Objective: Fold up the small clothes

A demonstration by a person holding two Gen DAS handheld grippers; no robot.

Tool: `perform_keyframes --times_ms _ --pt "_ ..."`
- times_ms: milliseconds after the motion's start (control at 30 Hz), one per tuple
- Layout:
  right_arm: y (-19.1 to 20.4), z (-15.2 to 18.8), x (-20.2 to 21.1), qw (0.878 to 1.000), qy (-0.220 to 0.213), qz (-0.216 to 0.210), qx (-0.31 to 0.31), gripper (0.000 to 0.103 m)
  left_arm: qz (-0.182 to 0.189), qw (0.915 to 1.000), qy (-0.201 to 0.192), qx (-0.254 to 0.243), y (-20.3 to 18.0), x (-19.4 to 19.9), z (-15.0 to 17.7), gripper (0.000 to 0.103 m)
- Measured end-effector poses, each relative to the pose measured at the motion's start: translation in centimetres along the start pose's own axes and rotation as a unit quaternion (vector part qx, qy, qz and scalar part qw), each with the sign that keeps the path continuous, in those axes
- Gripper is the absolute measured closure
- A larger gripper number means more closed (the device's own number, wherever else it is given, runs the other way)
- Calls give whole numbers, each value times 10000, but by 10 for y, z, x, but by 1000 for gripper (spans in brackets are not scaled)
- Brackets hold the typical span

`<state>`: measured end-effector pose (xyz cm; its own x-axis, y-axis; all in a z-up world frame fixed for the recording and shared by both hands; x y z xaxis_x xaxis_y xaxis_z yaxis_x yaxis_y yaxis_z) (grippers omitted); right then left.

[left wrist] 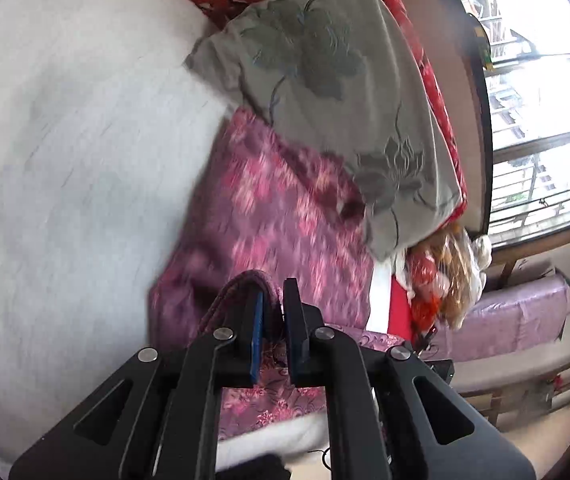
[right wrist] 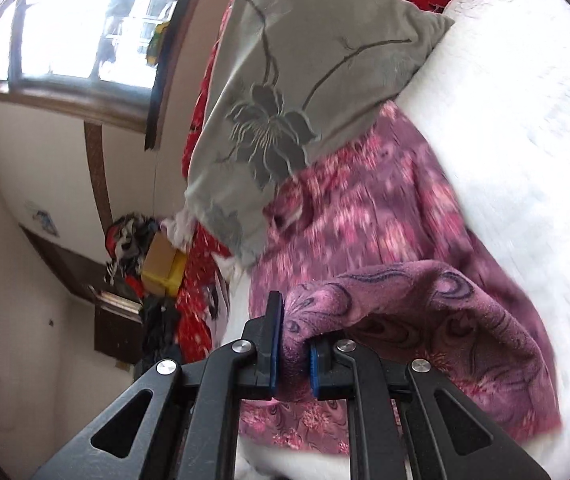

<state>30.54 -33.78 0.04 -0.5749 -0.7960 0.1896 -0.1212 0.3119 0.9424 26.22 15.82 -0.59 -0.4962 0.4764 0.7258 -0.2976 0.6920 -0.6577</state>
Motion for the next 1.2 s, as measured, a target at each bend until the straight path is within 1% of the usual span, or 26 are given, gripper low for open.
perform_keyframes --times_ms 67,167,200,233,267,300,333,367,400,467,533,567,600,633,700,733,767,833,867,967,1033,1067,1100,1133,1167,1200 --pt "-5 -18 -16 9999 -75 -21 -103 93 -39 10000 -69 -2 -6 -9 -22 96" --pt "-10 -46 -41 9994 -251 40 -226 93 -45 9997 -158 170 -12 -25 -55 96" --pt "-13 -55 -50 9992 -289 21 -280 91 -96 9994 -201 257 -12 -31 -68 96" --pt "-17 -67 -60 9985 -366 91 -392 87 -129 9991 -231 345 -12 -38 -78 96" --pt "-21 -76 -68 9978 -413 190 -483 87 -266 9983 -246 467 -10 -48 -90 96" --pt "-28 -85 -76 9967 -426 281 -631 85 -375 9975 -216 564 -8 -55 -96 96" --pt "-34 -90 -82 9949 -431 416 -806 80 -435 9965 -117 698 -4 -65 -102 96" --pt "-41 -96 -88 9913 -497 615 -1056 77 -450 9952 7 864 2 -75 -106 96" --pt "-45 -99 -90 9886 -563 677 -1224 75 -469 9936 100 1024 7 -81 -108 96" --pt "-41 -106 -88 9880 -758 692 -1155 69 -322 9917 233 1224 15 -85 -110 96" --pt "-31 -113 -76 9892 -1002 578 -904 56 -169 9907 273 1325 16 -82 -111 95" --pt "-26 -117 -65 9882 -1220 488 -782 53 -17 9902 275 1372 17 -78 -111 93" --pt "-23 -119 -56 9874 -1337 500 -687 50 37 9901 211 1387 18 -74 -112 87" --pt "-22 -119 -51 9871 -1349 629 -592 49 53 9904 91 1382 19 -67 -113 82" --pt "-21 -116 -47 9874 -1035 1166 -277 49 84 9910 -101 1333 19 -55 -115 58" --pt "-22 -114 -49 9862 -870 1403 -144 49 50 9918 -152 1271 18 -50 -113 55" --pt "-23 -109 -52 9833 -676 1690 46 49 5 9929 -148 1183 15 -48 -112 53" --pt "-26 -98 -63 9737 -364 2204 446 49 -164 9964 4 833 9 -51 -105 53" --pt "-27 -94 -68 9684 -263 2404 616 49 -286 9977 138 606 6 -55 -97 53" --pt "-30 -84 -95 9503 63 2879 1186 49 -439 9979 437 212 1 -69 -76 53" --pt "-29 -79 -111 9283 250 3337 1622 49 -617 9965 560 11 -2 -79 -67 53" --pt "-27 -78 -121 9146 373 3564 1875 49 -754 9953 600 -126 -3 -84 -62 53" --pt "-26 -76 -129 9048 440 3715 2034 56 -910 9936 625 -248 -4 -89 -58 53" --pt "-24 -77 -133 8969 430 3842 2145 81 -1041 9920 636 -333 -4 -92 -56 53" --pt "-24 -81 -133 8968 390 3845 2157 96 -1103 9912 628 -387 -3 -94 -56 53" --pt "-26 -88 -129 8986 288 3872 2045 96 -1113 9910 620 -397 -2 -96 -56 53"
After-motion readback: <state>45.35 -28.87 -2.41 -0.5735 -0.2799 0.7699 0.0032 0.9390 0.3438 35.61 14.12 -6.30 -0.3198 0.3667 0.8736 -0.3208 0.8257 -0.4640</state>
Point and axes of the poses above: each gripper's, at about its wrist camera, not at the fingertips, and x roughly against the way its jaws point, y to its left, z to its underside, the point moved 2 cm from there along -x, roughly the way its jaws point, and after that the axes turned 9 degrees about -z, right-handed, at the moved point
